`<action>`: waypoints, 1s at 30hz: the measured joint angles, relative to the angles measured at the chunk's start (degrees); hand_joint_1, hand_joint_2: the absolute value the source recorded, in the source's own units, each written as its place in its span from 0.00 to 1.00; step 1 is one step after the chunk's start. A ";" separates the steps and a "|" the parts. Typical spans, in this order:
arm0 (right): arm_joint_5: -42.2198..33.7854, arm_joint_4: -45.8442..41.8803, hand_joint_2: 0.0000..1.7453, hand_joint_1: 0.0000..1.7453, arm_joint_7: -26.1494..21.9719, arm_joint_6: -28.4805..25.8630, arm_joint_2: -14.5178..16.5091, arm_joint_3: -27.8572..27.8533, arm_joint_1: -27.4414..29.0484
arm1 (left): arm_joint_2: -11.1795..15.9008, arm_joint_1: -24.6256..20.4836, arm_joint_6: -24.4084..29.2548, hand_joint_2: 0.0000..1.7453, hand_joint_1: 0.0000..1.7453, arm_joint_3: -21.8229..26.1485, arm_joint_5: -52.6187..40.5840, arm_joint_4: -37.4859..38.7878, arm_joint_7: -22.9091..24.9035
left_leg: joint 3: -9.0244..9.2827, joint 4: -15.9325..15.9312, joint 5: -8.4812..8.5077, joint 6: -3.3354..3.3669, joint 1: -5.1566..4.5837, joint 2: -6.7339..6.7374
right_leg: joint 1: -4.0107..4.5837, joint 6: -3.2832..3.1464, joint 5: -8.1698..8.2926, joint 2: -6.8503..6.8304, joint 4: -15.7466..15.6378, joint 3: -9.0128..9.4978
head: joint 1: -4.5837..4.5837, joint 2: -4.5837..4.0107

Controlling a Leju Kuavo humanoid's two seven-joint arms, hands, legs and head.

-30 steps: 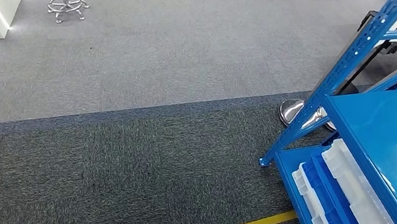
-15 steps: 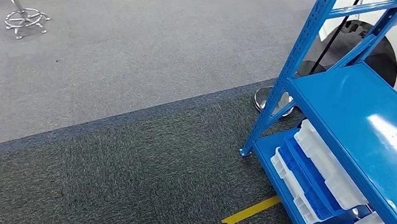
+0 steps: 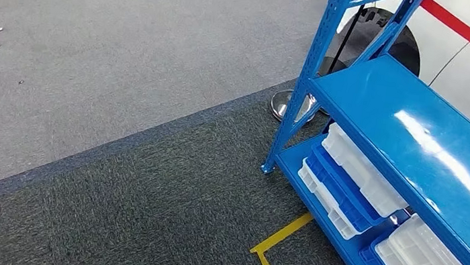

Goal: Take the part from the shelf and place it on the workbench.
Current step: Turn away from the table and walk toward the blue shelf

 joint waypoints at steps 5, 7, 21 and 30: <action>0.04 0.00 0.00 0.00 0.02 0.00 0.05 0.00 -0.01 | 0.01 -0.37 0.00 0.00 0.00 0.00 -0.02 0.00 -0.02 | 0.82 0.14 -0.77 -1.60 -0.32 1.64 | 0.60 -1.58 1.84 -0.62 -6.64 3.34 | -0.03 -0.01; 0.07 0.00 0.00 0.00 0.04 -0.02 0.07 0.00 -0.05 | 0.02 -0.43 0.00 0.00 0.00 0.00 -0.05 0.00 -0.01 | 0.32 1.85 -2.21 -2.19 -0.10 0.17 | 0.32 -2.33 2.09 0.28 -7.03 3.55 | -0.06 -0.01; 0.76 0.08 0.00 0.00 0.52 0.01 0.34 0.00 -0.04 | 0.13 -0.18 -0.01 0.00 0.00 0.02 -0.31 0.00 0.19 | -0.76 0.49 0.43 -1.11 0.20 -6.44 | 0.21 -1.20 1.97 7.71 -6.25 2.92 | -0.07 -0.01; 0.82 0.10 0.00 0.00 0.54 0.14 0.25 -0.01 -0.07 | 0.07 -0.02 -0.13 0.00 0.00 0.02 -0.51 0.00 0.15 | -0.07 -0.24 0.33 -0.35 0.39 -0.40 | -0.04 0.01 -1.41 0.83 3.65 -1.68 | 0.15 -0.01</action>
